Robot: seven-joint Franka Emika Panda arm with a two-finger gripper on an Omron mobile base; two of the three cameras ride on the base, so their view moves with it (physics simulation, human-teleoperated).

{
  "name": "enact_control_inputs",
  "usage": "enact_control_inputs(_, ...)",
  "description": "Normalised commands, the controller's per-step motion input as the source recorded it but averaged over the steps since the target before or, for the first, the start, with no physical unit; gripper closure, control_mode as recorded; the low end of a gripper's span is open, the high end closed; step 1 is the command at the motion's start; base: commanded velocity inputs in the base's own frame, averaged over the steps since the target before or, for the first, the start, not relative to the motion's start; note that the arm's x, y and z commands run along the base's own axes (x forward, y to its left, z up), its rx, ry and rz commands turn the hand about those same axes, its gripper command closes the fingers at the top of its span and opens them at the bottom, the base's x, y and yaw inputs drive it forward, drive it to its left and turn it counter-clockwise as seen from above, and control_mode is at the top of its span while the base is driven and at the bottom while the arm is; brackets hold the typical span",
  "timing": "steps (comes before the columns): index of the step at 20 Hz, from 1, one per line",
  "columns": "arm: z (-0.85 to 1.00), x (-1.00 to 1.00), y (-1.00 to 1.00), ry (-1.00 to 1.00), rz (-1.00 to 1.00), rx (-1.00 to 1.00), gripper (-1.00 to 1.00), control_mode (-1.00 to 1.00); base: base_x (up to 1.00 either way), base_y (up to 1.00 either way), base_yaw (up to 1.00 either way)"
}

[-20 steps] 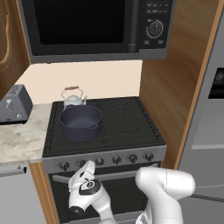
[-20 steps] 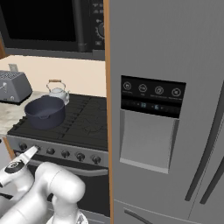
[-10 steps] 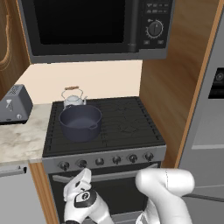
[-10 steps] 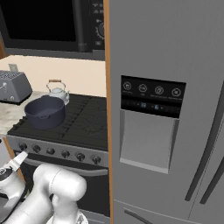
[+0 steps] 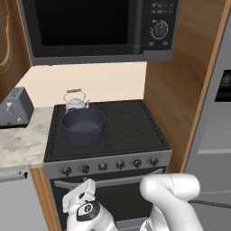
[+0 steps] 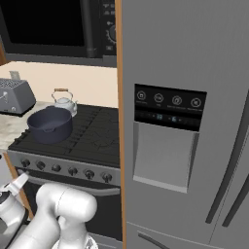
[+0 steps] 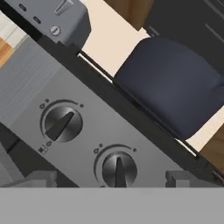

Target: Pick the kettle from the cabinet and place it on a stove burner. Then pick the pot from the counter and place it on another stove burner. Finally, turn both burners on.

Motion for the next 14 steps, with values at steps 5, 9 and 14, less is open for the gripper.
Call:
enact_control_inputs(5,-0.01,-0.01,0.00,0.00,0.06,0.21,-1.00,-1.00,0.00,0.00,0.00)
enact_control_inputs(9,0.00,0.00,0.02,0.00,0.07,0.18,-1.00,-1.00,0.00,0.00,0.00)
enact_control_inputs(14,0.00,0.00,0.04,0.00,0.05,0.17,-1.00,-1.00,0.00,0.00,0.00)
